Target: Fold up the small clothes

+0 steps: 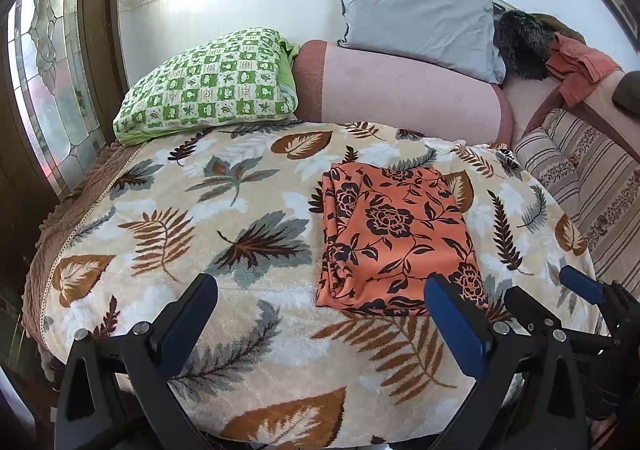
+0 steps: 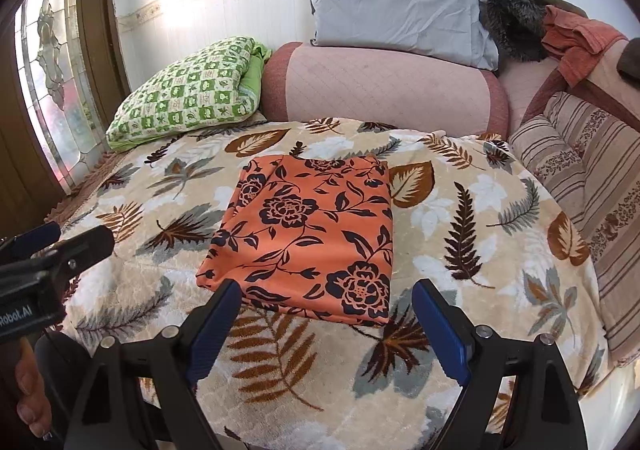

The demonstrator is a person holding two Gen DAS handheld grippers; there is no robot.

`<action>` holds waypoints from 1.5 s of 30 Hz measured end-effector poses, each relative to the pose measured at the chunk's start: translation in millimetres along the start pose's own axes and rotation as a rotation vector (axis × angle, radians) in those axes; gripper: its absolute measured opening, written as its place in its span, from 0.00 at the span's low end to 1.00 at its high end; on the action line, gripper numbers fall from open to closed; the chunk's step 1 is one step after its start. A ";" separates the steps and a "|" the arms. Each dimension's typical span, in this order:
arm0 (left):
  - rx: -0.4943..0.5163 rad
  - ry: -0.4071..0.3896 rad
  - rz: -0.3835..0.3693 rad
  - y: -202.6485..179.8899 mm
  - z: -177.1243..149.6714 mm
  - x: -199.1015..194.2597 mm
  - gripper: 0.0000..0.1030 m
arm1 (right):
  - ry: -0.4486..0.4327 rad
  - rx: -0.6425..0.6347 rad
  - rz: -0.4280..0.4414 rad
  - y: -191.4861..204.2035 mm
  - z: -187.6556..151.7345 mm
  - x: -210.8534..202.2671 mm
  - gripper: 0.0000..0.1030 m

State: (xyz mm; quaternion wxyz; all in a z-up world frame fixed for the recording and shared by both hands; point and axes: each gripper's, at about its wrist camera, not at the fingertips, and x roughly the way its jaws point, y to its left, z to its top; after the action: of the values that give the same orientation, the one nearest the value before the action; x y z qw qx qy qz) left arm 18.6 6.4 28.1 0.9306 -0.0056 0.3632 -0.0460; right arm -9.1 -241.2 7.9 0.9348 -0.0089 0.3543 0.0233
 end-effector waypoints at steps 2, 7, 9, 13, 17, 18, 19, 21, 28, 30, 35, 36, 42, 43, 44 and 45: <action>0.003 0.003 0.004 0.6 -0.3 1.2 1.00 | 0.001 -0.001 0.003 1.5 0.6 1.1 0.87; -0.005 0.011 0.014 3.8 -1.7 4.1 1.00 | 0.004 0.000 0.003 2.0 0.8 2.0 0.87; -0.009 0.014 0.013 4.8 -2.3 4.8 1.00 | 0.007 0.002 0.004 2.0 0.4 3.7 0.87; -0.007 0.013 0.012 5.3 -2.3 4.7 1.00 | 0.005 0.002 0.004 1.3 0.4 3.9 0.87; -0.015 0.013 0.016 7.7 -2.2 5.8 1.00 | 0.002 0.002 0.000 1.0 -0.5 4.9 0.87; -0.019 0.015 0.014 8.5 -1.8 5.8 1.00 | 0.002 0.004 0.000 0.5 -0.7 5.0 0.87; -0.023 0.016 0.014 9.4 -1.7 6.2 1.00 | -0.001 0.007 0.001 0.1 -0.9 5.3 0.87; -0.029 0.016 0.010 11.4 -1.1 6.6 1.00 | -0.002 0.009 -0.001 -0.3 -0.3 4.3 0.87; -0.029 0.014 0.015 11.0 -1.1 6.2 1.00 | -0.006 0.012 -0.002 -0.4 0.8 2.9 0.87; -0.026 0.013 0.015 11.4 -1.0 6.4 1.00 | -0.005 0.013 -0.003 -0.8 1.8 3.2 0.87; -0.024 0.015 0.018 13.8 -0.5 8.2 1.00 | -0.004 0.017 -0.007 -3.3 4.0 5.5 0.87; -0.025 0.016 0.021 14.8 -0.3 8.9 1.00 | -0.004 0.019 -0.011 -4.1 4.5 6.1 0.87; -0.039 0.030 0.046 25.4 0.2 19.0 1.00 | 0.002 0.037 -0.021 -13.4 6.1 12.1 0.87; -0.045 0.033 0.049 27.9 0.6 21.1 0.99 | 0.003 0.045 -0.026 -16.8 6.6 13.6 0.87; -0.050 0.035 0.055 30.7 0.8 23.3 1.00 | 0.003 0.057 -0.032 -21.6 7.2 15.0 0.87; -0.054 0.036 0.069 34.6 1.4 26.5 1.00 | 0.003 0.064 -0.035 -25.1 7.7 15.9 0.87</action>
State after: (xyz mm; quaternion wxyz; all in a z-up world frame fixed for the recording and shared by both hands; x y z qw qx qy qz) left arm 41.8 38.5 9.7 0.9244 -0.0173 0.3810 -0.0041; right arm 9.2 -265.4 3.1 0.9343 0.0147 0.3562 -0.0044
